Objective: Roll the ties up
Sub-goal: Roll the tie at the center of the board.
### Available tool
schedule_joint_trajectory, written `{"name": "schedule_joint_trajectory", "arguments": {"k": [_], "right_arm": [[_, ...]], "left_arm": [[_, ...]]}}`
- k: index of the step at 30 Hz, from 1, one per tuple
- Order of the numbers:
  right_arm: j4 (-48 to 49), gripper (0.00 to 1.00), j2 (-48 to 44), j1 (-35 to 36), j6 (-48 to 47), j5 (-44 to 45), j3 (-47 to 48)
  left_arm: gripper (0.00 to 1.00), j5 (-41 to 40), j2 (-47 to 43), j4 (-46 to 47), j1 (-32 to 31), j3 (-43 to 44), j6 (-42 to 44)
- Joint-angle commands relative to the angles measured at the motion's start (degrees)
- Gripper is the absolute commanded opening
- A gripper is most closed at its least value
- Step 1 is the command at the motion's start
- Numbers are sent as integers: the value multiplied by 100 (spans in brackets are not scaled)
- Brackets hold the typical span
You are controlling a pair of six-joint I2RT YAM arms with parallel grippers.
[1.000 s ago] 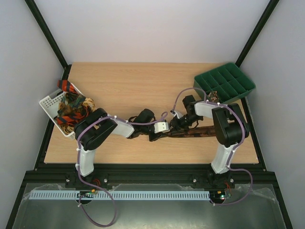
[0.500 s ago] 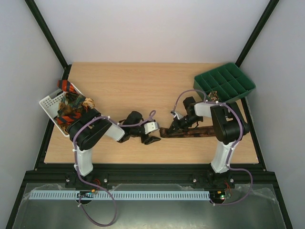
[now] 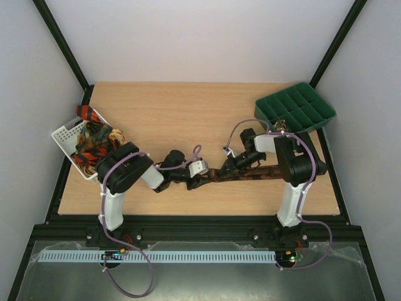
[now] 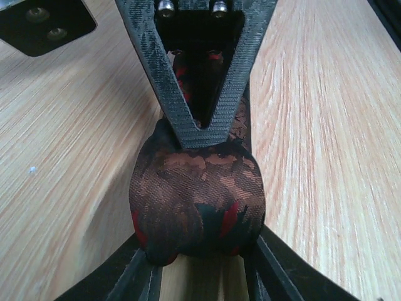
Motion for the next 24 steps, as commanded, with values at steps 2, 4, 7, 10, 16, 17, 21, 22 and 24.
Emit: {"name": "schedule_joint_trajectory", "arguments": {"k": [2,4,7,10,16,17,21,22,24], "right_arm": [[-84,1,457,43,-145,1313,-264],[-97,1,460,52,-181,1259,-266],[-112,1,464,51,-206,1221,-253],[-99,1,460,51,-222,1196,-261],[-103,1,471,47,-202,1235,-223],[-103,1,463,41,-202,1223,-227],[-113,1,411,46,-204,1181,-188],[-112,1,401,49,-203,1182,-177],[-109,1,403,49,-204,1160,-153]], "left_arm": [[36,204,-284,377,-7,-407,38],[36,186,-346,398,-46,-360,54],[38,125,-281,249,-148,-122,117],[44,84,-154,163,-268,80,175],[51,29,76,8,-389,291,42],[51,-21,81,-40,-379,279,30],[61,-568,74,-598,-366,319,337],[64,-671,63,-879,-365,383,516],[72,-823,66,-1568,-365,560,861]]}}
